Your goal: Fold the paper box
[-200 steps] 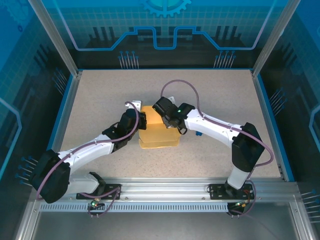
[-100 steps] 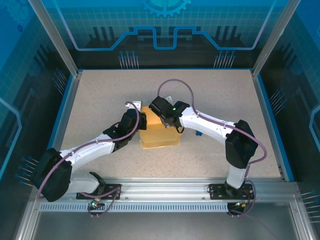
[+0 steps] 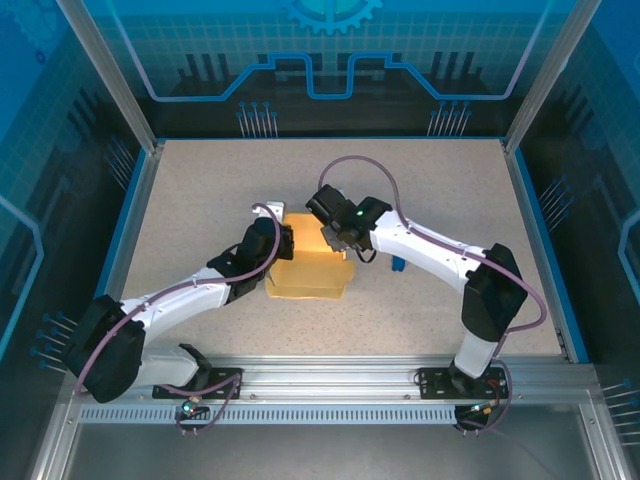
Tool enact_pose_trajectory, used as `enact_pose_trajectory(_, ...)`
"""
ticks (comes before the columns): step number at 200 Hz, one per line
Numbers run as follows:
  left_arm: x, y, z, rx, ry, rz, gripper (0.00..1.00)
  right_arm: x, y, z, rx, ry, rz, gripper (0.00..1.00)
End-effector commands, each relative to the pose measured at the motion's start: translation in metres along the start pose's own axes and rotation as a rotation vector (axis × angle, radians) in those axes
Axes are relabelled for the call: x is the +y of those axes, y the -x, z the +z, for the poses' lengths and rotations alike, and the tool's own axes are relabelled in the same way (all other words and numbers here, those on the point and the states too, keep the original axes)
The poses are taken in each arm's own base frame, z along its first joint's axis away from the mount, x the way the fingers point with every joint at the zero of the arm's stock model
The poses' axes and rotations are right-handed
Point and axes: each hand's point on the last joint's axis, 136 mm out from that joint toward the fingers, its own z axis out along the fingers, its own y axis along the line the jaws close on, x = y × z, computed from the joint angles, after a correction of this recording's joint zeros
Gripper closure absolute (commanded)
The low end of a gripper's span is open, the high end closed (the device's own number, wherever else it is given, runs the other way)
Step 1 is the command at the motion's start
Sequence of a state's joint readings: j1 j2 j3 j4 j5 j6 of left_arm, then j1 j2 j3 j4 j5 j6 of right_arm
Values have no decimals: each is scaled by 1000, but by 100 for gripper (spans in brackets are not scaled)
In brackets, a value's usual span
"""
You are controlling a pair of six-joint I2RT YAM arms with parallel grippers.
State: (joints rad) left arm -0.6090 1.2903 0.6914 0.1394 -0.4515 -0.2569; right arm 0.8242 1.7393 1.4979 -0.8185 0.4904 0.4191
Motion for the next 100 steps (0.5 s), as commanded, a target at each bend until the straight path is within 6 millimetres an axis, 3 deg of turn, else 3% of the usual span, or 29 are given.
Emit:
enact_pose_trajectory(1, -6, 8, 1, -19, -16, 15, 98, 0, 2, -7, -8, 53, 32, 55)
enact_pose_trajectory(20, -5, 6, 1, -17, -13, 15, 98, 1, 5, -8, -15, 84, 65, 50)
enact_pose_trajectory(41, -5, 5, 1, -16, -11, 15, 98, -1, 7, -6, -17, 89, 88, 51)
enact_pose_trajectory(100, -4, 5, 1, -17, -10, 17, 98, -13, 3, 5, 16, -7, 73, 74)
